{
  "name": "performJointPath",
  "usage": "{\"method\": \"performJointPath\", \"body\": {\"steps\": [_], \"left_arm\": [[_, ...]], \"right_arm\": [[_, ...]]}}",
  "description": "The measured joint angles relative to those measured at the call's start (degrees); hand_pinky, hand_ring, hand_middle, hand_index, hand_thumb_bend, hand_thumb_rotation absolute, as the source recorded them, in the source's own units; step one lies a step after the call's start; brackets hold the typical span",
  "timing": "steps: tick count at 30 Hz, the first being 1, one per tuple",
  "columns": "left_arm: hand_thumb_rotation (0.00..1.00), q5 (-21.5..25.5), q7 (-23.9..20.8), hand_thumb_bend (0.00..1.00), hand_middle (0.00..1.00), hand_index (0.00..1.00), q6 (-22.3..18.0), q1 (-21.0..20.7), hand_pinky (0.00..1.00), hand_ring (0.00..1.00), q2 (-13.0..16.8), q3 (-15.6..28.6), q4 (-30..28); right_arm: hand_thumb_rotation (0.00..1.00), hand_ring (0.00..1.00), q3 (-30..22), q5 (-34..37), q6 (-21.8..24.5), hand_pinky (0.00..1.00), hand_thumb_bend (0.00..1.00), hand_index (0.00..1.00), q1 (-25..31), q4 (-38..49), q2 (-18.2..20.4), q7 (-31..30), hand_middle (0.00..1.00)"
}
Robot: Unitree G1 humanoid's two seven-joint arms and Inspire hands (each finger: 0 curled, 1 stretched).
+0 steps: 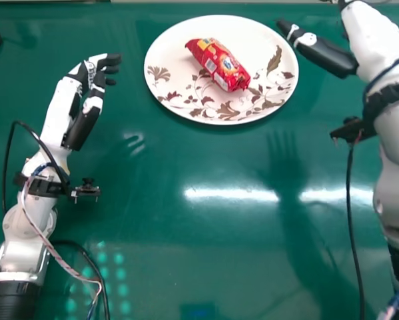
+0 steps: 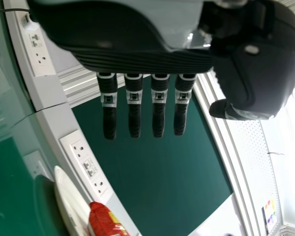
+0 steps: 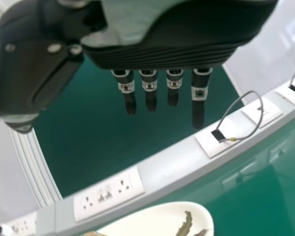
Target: Pick up biscuit and place it in the plate
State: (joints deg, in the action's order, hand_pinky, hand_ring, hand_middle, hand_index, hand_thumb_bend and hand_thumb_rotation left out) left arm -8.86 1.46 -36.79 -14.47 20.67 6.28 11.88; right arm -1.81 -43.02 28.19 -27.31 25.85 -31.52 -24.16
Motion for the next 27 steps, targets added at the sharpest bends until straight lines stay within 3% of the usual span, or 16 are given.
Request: {"method": "performJointPath", "body": {"steps": [5, 10, 13, 18, 22, 25, 27], "left_arm": [[0.35, 0.01, -0.11, 0.26, 0.83, 0.83, -0.45, 0.04, 0.69, 0.8, -0.04, 0.0, 0.01], [0.33, 0.13, -0.36, 0.26, 0.81, 0.82, 0.0, 0.34, 0.64, 0.77, -0.41, 0.08, -0.65], [0.35, 0.18, -0.91, 0.26, 0.81, 0.82, 0.02, 0.62, 0.64, 0.77, -0.53, 0.44, -1.08], [0.36, -0.13, -2.58, 0.28, 0.81, 0.81, 2.28, 3.12, 0.66, 0.77, -1.31, 1.53, -4.43], [0.38, -0.11, -3.0, 0.27, 0.8, 0.81, 3.02, 4.38, 0.66, 0.77, -1.63, 2.03, -5.97], [0.33, 0.07, -2.97, 0.26, 0.8, 0.81, 3.87, 4.63, 0.66, 0.77, -1.63, 2.41, -7.28], [0.31, 0.14, -2.95, 0.25, 0.79, 0.81, 4.01, 4.82, 0.65, 0.76, -1.66, 2.47, -7.74]], "right_arm": [[0.55, 0.89, -5.3, 3.13, 0.08, 0.73, 0.85, 0.92, 7.47, 7.54, 0.61, 0.34, 0.94], [0.47, 0.86, -7.47, 4.43, 0.16, 0.69, 0.83, 0.89, 12.02, 11.8, 2.51, 1.55, 0.89], [0.49, 0.84, -7.9, 5.23, 0.16, 0.68, 0.81, 0.88, 14.56, 14.19, 4.42, 2.45, 0.87], [0.42, 0.91, -10.04, 11.15, -2.46, 0.77, 0.71, 0.88, 18.94, 16.27, 8.01, 4.73, 0.93], [0.29, 0.88, -10.55, 14.58, -4.47, 0.77, 0.61, 0.87, 20.48, 16.38, 9.24, 6.05, 0.91], [0.08, 0.86, -11.05, 17.09, -5.9, 0.76, 0.53, 0.85, 20.76, 16.41, 10.3, 7.42, 0.88], [0.02, 0.87, -11.7, 21.04, -8.18, 0.8, 0.46, 0.86, 21.34, 16.12, 12.26, 8.75, 0.88]]}}
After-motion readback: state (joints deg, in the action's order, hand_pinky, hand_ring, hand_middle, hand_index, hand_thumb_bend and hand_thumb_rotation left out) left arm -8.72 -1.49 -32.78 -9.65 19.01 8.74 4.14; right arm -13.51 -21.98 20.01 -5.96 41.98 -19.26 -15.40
